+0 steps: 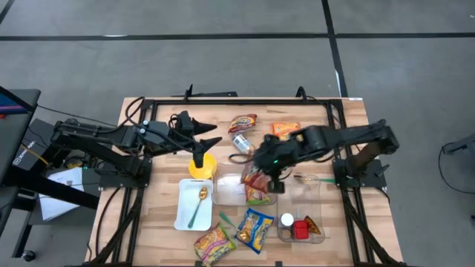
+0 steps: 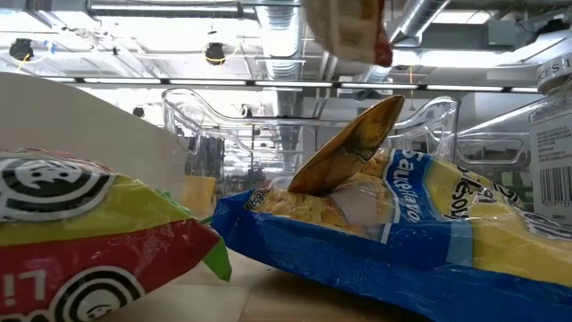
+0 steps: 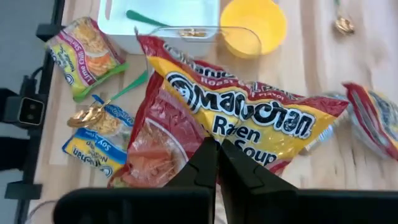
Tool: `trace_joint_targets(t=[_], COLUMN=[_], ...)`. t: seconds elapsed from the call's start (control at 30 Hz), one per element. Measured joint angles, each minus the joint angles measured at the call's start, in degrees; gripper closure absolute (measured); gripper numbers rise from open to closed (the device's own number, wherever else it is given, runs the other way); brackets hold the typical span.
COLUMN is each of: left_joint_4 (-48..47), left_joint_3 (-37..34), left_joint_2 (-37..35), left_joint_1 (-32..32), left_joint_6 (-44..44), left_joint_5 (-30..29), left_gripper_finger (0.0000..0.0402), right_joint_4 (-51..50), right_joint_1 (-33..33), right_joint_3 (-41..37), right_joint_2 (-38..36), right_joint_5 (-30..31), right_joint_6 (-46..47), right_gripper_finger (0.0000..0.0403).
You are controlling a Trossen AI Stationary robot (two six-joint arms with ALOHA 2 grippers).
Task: Pick & Place Food Item
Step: Put the red noodle pack into the left transparent bin
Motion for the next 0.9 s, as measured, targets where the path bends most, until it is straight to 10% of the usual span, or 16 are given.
trace_joint_targets(t=[0.43, 0.9], left_joint_4=[0.96, 1.89], left_joint_3=[0.02, 0.04], left_joint_2=[-3.68, -15.53], left_joint_1=[0.11, -0.78], left_joint_6=[4.26, 10.68], left_joint_5=[-15.78, -15.89], left_gripper_finger=[0.0193, 0.0193], right_joint_4=[0.54, 8.06], right_joint_1=[2.93, 1.08], right_joint_3=[6.93, 6.92], right_joint_2=[13.75, 19.85], right_joint_5=[-0.01, -0.33], right_joint_6=[-3.71, -8.50], right_gripper_finger=[0.0403, 0.0403])
